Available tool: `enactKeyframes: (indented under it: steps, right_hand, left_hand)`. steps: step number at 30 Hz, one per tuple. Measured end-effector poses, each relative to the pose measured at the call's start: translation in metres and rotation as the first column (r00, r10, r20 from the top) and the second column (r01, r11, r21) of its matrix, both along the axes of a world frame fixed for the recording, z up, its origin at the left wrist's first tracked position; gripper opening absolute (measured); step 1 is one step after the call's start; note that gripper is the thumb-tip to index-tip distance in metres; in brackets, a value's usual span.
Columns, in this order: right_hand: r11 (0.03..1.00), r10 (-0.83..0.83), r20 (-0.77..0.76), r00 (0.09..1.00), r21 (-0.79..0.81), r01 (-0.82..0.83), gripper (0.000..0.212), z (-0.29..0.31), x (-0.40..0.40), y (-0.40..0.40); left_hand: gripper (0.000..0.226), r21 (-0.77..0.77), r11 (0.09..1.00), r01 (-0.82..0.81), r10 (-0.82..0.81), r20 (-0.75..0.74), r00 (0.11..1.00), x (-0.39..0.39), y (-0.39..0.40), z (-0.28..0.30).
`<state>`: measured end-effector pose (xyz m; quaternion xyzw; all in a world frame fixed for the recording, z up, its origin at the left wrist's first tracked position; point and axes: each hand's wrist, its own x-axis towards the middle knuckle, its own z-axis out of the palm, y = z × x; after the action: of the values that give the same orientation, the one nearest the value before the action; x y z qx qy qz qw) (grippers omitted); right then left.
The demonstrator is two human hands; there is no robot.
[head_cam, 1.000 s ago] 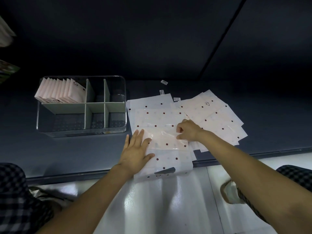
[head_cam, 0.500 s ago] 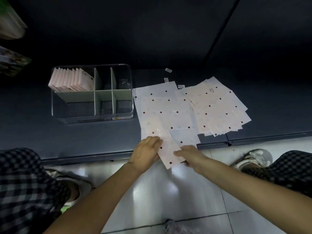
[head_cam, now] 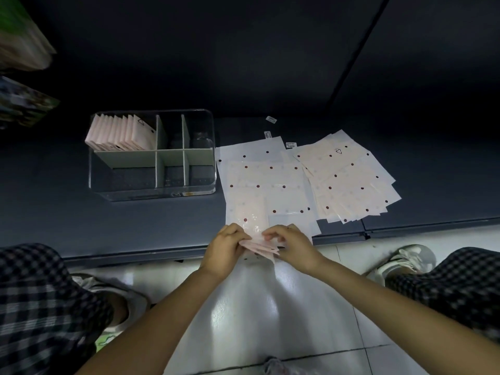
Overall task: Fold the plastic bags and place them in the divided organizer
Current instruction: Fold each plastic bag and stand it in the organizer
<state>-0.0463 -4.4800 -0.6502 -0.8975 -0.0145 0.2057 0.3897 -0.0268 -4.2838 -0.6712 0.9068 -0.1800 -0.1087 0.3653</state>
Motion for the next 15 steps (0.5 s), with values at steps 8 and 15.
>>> enactKeyframes:
  steps: [8,15]
  right_hand:
    - [0.915,-0.398,-0.062,0.915,0.040,0.401,0.016,-0.009,0.024,0.021]
    - [0.897,-0.434,-0.076,0.898,-0.125,0.423,0.024,-0.010,0.036,0.027]
  left_hand:
    - [0.027,0.141,0.935,-0.325,0.337,-0.068,0.939,0.010,0.002,-0.006]
    - [0.022,0.202,0.897,-0.394,0.397,0.027,0.918,0.009,-0.001,-0.005]
